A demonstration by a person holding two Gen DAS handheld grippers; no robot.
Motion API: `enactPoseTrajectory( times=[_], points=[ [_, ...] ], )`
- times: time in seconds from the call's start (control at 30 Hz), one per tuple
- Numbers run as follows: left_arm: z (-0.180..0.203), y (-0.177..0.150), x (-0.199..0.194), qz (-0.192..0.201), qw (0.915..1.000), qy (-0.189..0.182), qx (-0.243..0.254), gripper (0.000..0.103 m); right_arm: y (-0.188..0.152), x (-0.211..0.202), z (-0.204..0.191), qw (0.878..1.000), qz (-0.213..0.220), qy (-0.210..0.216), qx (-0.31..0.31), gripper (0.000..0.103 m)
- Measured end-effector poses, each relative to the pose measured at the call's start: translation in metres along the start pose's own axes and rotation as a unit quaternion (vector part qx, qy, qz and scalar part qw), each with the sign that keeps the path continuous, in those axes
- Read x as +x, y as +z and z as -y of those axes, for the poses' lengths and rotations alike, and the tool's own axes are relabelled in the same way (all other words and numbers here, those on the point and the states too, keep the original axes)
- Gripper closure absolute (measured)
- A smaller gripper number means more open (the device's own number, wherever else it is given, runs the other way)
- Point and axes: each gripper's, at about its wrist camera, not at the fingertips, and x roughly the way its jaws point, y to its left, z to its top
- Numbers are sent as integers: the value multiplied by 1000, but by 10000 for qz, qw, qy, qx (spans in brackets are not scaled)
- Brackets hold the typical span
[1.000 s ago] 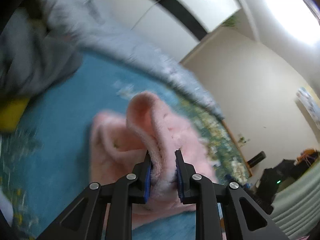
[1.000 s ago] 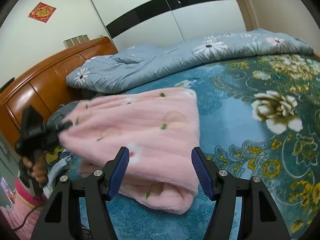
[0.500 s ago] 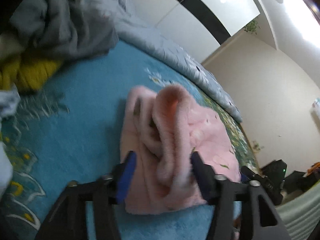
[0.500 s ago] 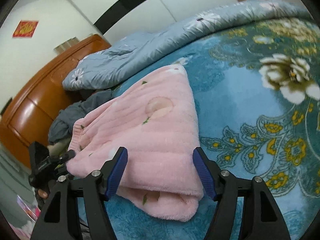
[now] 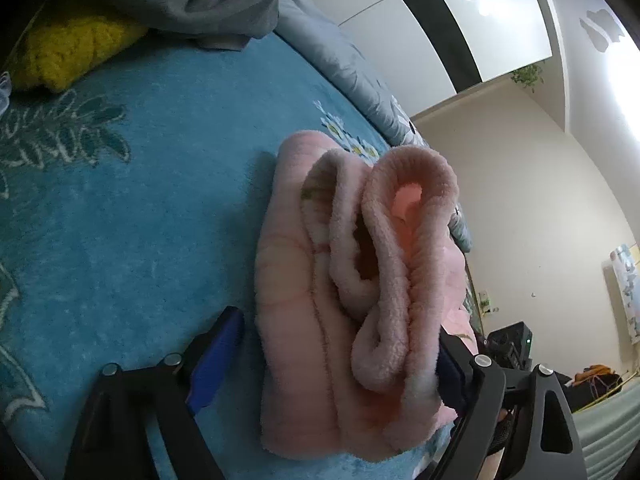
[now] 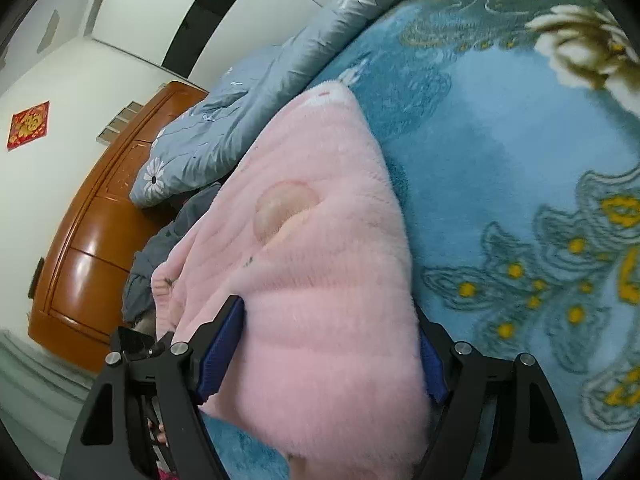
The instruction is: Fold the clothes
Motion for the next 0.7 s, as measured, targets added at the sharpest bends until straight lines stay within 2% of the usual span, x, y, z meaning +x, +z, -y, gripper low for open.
enactPoseTrajectory(
  times=[0.07,0.1,0.13,0.17,0.2,0.27,0.4,0.5,0.6,0.7],
  points=[
    [4,-2,2,-19,10000,-73,-26,22,2,0,-3,10000,24,10,58,26],
    [3,-6,1,-30,9999,-139,-67,35,2,-2,-4,9999,54,63,86,35],
    [3,-10,-1,-26,9998,-175,-104,40,3,-4,-5,9998,84,116,114,41],
    [5,-11,-3,-4,9998,-153,-100,43,4,-8,-6,9997,106,166,113,54],
    [8,-12,-5,23,9999,-101,-64,50,5,-13,-9,9997,117,210,68,60],
    [19,-14,-7,80,10000,-17,28,54,7,-23,-15,9995,140,299,-20,65],
    [53,-21,-8,30,9994,-125,320,55,14,-55,-24,9983,305,379,-312,66],
    [87,-27,3,-181,9970,-316,677,55,21,-86,-23,9971,453,330,-514,66],
    [126,-37,30,-507,9914,-522,1091,55,26,-123,-10,9960,601,93,-648,66],
    [171,-43,78,-985,9819,-682,1467,55,28,-170,18,9941,841,-246,-632,66]
  ],
)
